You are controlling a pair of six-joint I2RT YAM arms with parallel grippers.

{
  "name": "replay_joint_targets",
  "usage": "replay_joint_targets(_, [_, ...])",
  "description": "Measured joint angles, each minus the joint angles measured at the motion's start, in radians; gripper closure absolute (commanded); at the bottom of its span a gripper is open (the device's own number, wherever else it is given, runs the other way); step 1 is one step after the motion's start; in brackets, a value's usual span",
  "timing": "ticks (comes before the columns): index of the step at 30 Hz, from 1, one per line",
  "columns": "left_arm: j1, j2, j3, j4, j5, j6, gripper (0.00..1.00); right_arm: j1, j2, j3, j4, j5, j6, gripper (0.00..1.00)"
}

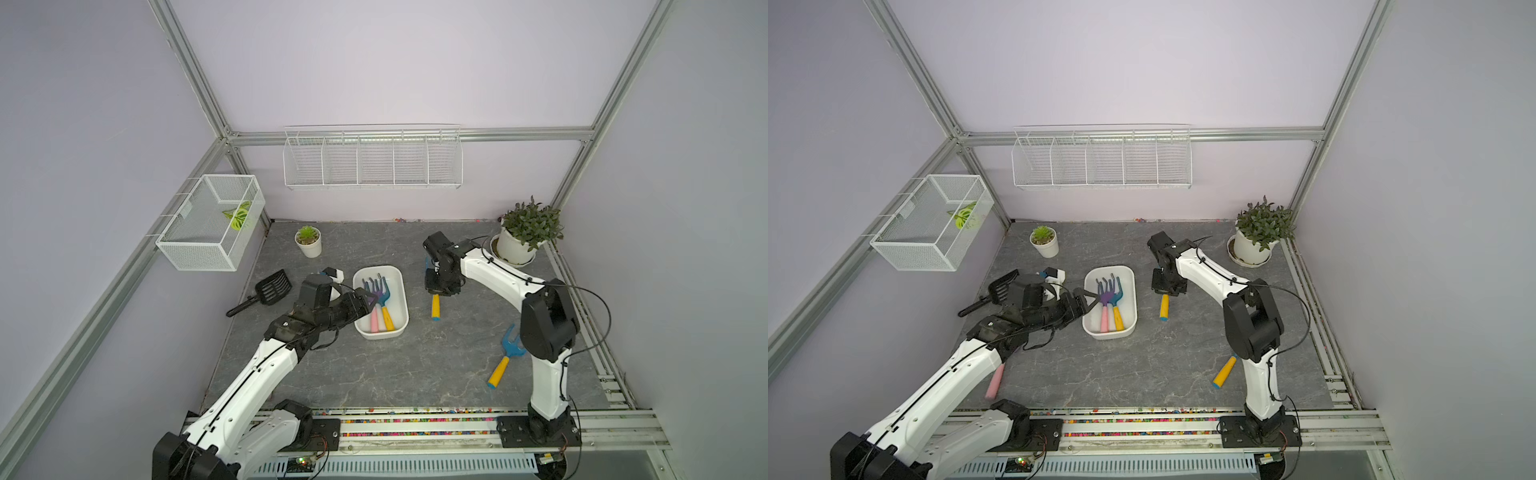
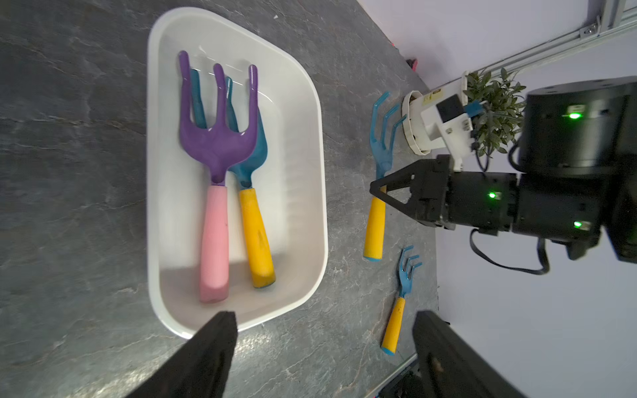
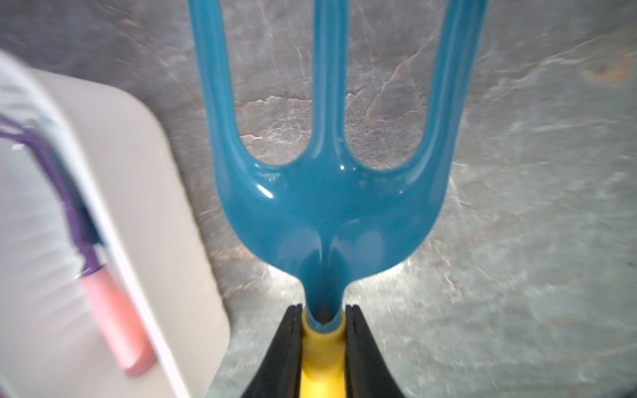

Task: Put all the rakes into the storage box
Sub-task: Pick up the rake at the center of the board.

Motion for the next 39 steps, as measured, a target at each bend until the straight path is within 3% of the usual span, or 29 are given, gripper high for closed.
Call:
replay_joint_targets(4, [-0.009,0.047,0.007,0.043,0.041,-0.008,0.18,-0.001,-0.089,-0.019,0.001,-0.007,0.000,1.00])
replay_joint_targets(10, [-0.099,0.098,0.031,0.100,0.058,-0.027,0.21,-0.002,-0.182,-0.020,0.001,-0.077,0.004,1.00])
replay_joint_targets(26, [-0.236,0.251,0.152,0.235,0.089,-0.060,0.24,0.032,-0.294,0.000,0.019,-0.205,0.128,1.00])
replay_joint_targets(33, [-0.265,0.298,0.200,0.264,0.116,-0.058,0.33,0.079,-0.294,0.042,0.022,-0.212,0.159,1.00])
replay_joint_targets(39, [-0.274,0.294,0.200,0.271,0.122,-0.056,0.50,0.092,-0.272,0.072,0.025,-0.215,0.181,1.00])
